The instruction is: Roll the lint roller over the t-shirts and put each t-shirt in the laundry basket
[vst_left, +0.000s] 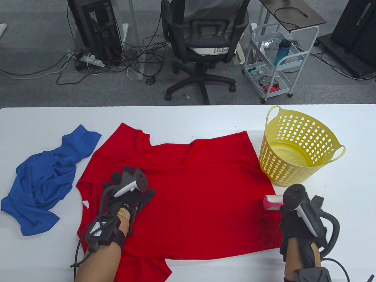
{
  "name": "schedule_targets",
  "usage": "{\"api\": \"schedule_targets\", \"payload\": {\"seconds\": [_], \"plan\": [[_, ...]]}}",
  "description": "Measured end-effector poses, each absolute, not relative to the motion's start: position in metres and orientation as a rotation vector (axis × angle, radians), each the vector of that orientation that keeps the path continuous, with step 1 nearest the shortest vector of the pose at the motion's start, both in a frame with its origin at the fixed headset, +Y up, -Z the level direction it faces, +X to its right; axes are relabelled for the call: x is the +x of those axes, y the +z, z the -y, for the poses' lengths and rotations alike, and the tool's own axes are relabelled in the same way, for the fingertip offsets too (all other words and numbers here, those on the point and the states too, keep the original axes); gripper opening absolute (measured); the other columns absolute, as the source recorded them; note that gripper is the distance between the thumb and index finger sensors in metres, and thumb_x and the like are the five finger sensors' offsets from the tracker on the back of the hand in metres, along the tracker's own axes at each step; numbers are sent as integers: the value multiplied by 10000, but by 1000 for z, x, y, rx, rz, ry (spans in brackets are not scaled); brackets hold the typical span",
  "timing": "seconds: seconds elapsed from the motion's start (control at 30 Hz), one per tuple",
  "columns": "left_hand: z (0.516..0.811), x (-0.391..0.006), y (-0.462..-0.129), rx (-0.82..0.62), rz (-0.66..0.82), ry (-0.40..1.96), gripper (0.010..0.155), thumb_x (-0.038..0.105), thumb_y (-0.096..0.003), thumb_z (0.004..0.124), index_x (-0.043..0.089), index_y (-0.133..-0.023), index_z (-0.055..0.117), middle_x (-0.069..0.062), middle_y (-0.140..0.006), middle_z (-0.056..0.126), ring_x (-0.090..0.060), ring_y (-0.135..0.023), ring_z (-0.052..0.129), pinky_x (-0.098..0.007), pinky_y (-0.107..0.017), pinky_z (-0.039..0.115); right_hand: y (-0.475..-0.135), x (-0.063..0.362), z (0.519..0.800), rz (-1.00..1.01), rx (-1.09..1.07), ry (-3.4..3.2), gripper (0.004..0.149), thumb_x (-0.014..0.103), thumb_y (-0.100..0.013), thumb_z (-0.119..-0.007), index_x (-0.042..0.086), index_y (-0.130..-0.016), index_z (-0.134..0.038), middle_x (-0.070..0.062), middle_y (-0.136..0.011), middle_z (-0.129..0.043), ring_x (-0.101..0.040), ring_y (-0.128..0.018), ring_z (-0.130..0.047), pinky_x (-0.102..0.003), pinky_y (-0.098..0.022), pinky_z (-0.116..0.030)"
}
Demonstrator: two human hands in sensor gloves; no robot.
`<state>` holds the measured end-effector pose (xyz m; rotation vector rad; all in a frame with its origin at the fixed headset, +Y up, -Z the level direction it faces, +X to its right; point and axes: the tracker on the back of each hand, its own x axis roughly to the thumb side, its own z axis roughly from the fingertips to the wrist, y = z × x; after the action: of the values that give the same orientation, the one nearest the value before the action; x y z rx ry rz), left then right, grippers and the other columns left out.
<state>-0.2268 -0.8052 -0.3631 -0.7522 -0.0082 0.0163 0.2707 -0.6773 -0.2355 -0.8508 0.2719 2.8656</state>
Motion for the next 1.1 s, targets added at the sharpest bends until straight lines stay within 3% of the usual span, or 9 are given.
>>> {"api": "schedule_targets", "payload": {"seconds": [0.2,0.33,0.43,0.53,0.6,0.77,0.9,1.03,1.1], "plan": [[805,-227,-363,-750,7,14,959,726,-365,287,227,-924,-312,-193,-1016,-351,-607,-918,-230,-860,-571,42,-242,296,703,-438,-979,2808,602,384,-473,-655,114,-992,-513,-168,-774,-804,-288,-464,-984,-436,-330,-878],[805,-227,-363,-746,7,10,959,724,-365,288,226,-928,-307,-195,-1021,-343,-609,-923,-223,-859,-577,49,-250,300,718,-551,-1026,2821,633,342,-464,-722,125,-986,-437,-183,-876,-795,-383,-636,-986,-529,-437,-846],[803,-226,-364,-727,3,-9,957,720,-366,294,225,-945,-286,-199,-1041,-313,-610,-943,-188,-857,-598,77,-256,298,729,-687,-1061,2865,665,336,-461,-721,103,-967,-358,-155,-894,-791,-368,-663,-965,-529,-470,-826],[797,-225,-363,-666,-3,-39,952,705,-372,351,228,-1003,-180,-204,-1105,-186,-607,-1001,-59,-832,-654,167,-256,291,722,-585,-1017,2887,709,434,-451,-707,109,-1008,-411,-187,-930,-745,-400,-709,-915,-546,-502,-790],[784,-223,-363,-549,4,-72,943,689,-384,438,227,-1064,-24,-207,-1180,34,-602,-1058,150,-805,-685,283,-255,278,709,-452,-949,2940,738,489,-449,-690,156,-1034,-387,-210,-978,-643,-421,-770,-835,-560,-546,-736],[736,-225,-352,-387,50,44,876,655,-418,501,179,-1125,300,-166,-1195,518,-496,-1053,627,-727,-698,515,-257,205,700,-28,-360,3019,807,544,-396,-709,161,-1033,-393,-227,-1032,-533,-478,-865,-729,-635,-594,-659],[699,-231,-329,-254,107,50,845,644,-428,514,177,-1121,388,-146,-1165,626,-464,-1031,694,-717,-692,539,-271,117,725,-370,78,2979,862,585,-379,-692,171,-1034,-315,-198,-1084,-420,-542,-952,-572,-701,-634,-552],[677,-239,-304,-121,140,45,835,642,-435,520,177,-1121,412,-143,-1156,655,-455,-1025,712,-718,-692,542,-271,27,749,-980,302,2792,995,607,-401,-673,183,-1003,-3,-247,-1032,70,-593,-954,10,-774,-657,-178],[675,-244,-296,-77,144,71,832,643,-436,523,179,-1120,423,-137,-1152,668,-450,-1022,722,-718,-691,543,-277,-7,751,-968,410,2881,1034,640,-388,-660,170,-983,43,-265,-1011,88,-605,-950,-10,-786,-644,-202]]}}
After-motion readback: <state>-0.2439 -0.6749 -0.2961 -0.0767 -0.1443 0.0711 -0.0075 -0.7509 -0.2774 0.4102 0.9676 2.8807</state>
